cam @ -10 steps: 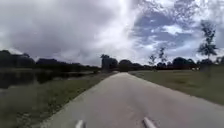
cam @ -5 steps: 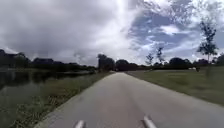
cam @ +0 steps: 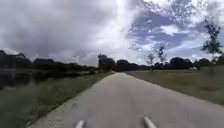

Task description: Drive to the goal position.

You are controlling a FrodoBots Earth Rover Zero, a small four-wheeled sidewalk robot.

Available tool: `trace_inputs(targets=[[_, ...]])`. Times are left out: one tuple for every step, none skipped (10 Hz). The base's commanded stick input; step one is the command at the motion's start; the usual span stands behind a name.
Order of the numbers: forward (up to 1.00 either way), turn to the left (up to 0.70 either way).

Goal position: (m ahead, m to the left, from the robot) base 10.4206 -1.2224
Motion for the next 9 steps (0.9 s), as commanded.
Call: trace_inputs(targets=[[0.7, 0.0], [0.7, 0.0], [0.7, 0.0], [0.7, 0.0], [0.7, 0.0], [0.7, 0.0], [0.7, 0.0], [0.7, 0.0], [0.7, 0.0]])
